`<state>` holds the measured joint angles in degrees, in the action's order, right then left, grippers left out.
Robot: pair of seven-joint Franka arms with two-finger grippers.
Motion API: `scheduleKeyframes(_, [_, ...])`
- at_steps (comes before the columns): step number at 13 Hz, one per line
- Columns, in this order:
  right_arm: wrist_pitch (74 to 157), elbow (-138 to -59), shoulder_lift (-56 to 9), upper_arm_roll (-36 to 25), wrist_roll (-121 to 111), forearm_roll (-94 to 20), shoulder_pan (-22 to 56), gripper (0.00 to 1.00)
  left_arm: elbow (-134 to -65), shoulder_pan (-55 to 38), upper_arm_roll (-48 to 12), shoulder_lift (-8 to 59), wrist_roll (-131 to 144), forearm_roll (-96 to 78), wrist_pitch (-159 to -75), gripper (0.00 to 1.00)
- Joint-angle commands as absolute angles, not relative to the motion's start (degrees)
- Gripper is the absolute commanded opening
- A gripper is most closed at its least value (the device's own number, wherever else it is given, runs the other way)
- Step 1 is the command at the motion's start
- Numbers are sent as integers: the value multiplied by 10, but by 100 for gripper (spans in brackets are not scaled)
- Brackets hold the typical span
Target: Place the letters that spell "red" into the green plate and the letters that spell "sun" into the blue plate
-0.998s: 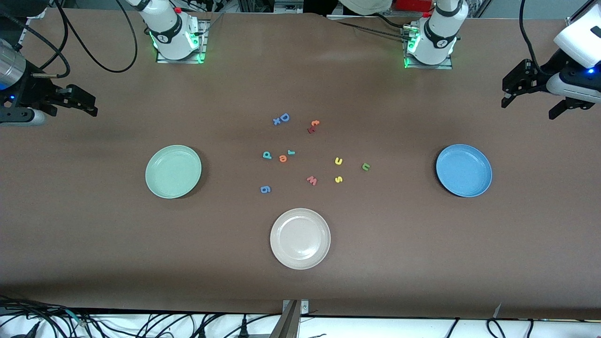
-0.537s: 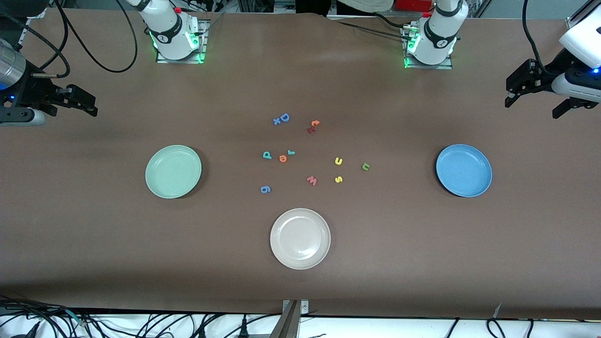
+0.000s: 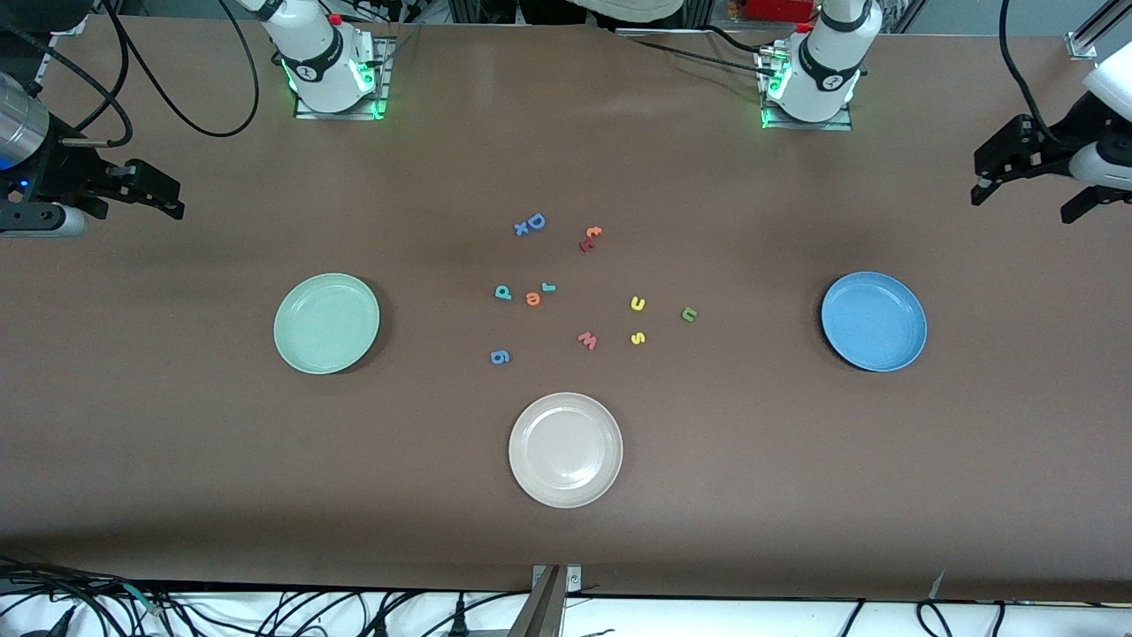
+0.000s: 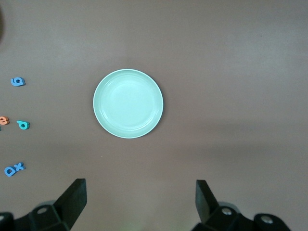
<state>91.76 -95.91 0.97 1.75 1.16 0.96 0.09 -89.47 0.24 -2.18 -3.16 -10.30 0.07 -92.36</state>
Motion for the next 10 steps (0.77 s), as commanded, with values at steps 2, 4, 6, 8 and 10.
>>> scheduleKeyframes(2, [912, -951, 6, 18, 2, 6, -1, 100, -884, 8, -25, -24, -100, 4, -906, 100])
scheduleKeyframes(4, [913, -951, 6, 18, 1, 6, -2, 100, -882, 7, -25, -22, -99, 4, -904, 100])
scheduleKeyframes(6, [911, -953, 6, 16, 1, 4, -3, 100, -882, 5, -25, -23, -99, 4, -902, 100])
scheduleKeyframes(8, [912, -952, 6, 16, 1, 5, -4, 100, -881, 5, -25, -23, -99, 4, -899, 100])
scheduleKeyframes(10, [913, -952, 5, 16, 2, 5, -4, 100, -881, 5, -26, -23, -99, 4, -897, 100])
